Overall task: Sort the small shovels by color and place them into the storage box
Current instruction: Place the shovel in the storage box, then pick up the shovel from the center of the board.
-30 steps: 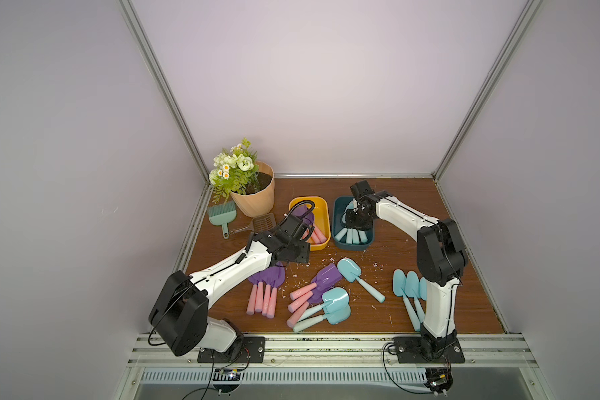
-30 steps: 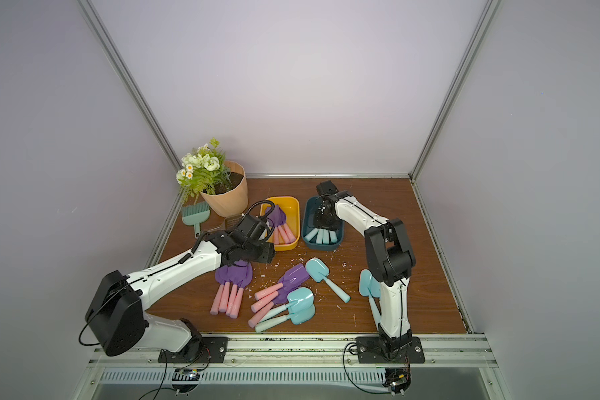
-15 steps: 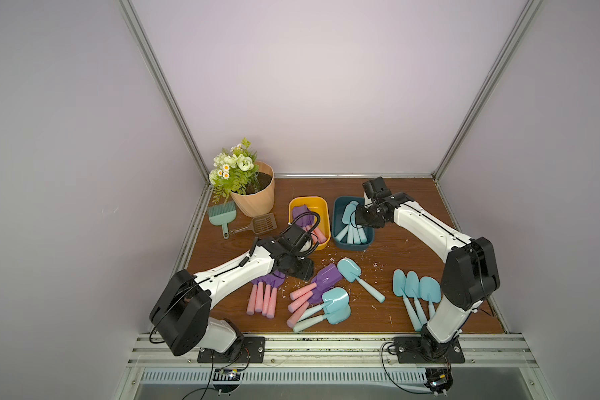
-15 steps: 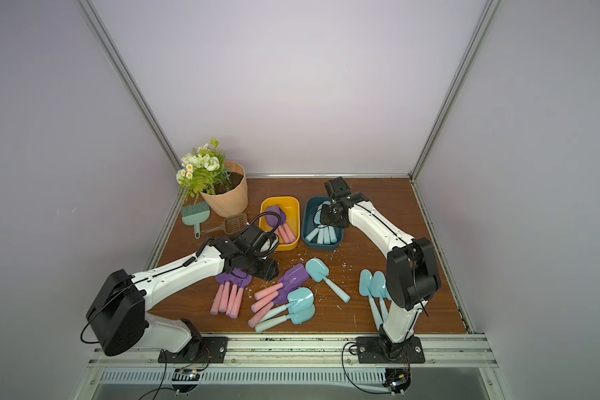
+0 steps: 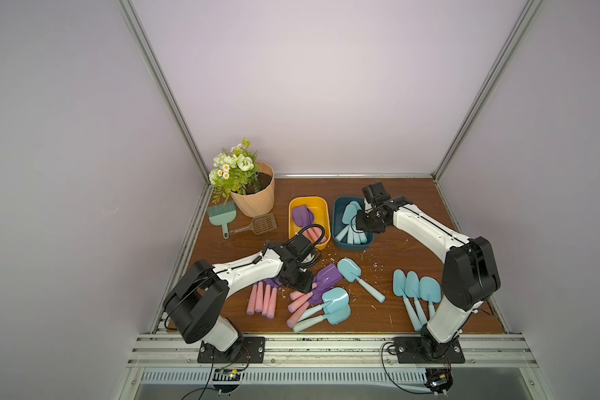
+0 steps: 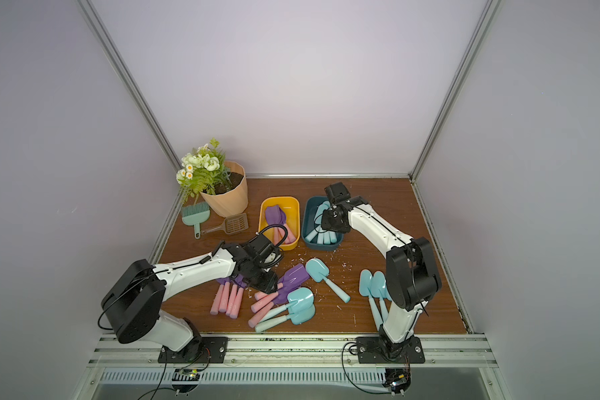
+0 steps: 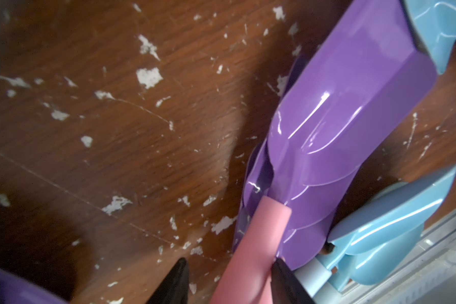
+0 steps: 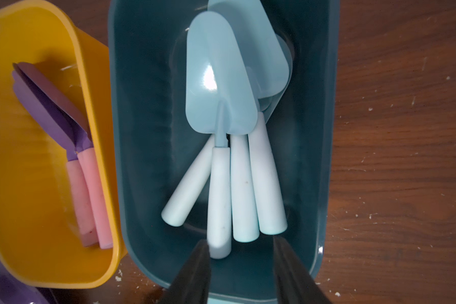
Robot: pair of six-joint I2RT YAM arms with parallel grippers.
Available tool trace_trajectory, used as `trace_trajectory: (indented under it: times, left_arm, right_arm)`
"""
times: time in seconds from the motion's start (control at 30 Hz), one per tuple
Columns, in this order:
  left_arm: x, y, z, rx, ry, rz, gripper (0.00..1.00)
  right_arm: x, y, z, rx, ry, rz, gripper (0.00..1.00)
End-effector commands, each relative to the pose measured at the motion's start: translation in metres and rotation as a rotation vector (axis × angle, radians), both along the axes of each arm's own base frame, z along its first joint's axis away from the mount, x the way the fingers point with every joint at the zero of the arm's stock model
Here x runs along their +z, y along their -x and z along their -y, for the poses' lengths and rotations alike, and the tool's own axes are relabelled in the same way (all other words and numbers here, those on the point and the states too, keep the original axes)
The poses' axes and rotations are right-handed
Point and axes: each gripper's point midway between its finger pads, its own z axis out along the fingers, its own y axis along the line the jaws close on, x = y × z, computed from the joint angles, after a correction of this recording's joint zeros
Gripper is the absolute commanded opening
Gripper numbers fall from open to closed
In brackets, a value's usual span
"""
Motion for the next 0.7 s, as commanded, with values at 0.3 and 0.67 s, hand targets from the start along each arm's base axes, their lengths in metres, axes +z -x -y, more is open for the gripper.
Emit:
trace_trajectory:
  times: [0.3,0.67]
  left_arm:
    - [-0.017,0.004,-0.01,-0.01,-0.088,-0.021,0.25]
    - [0.002,-0.009,-0.006,-0.034,-0.075,0.051,0.02]
  right_arm:
    - [0.017,0.01,0.003,-0.021,-0.043,0.04,0.44]
    - [0.013,0.016,0.007,-0.032,-0.049,0.039,0.44]
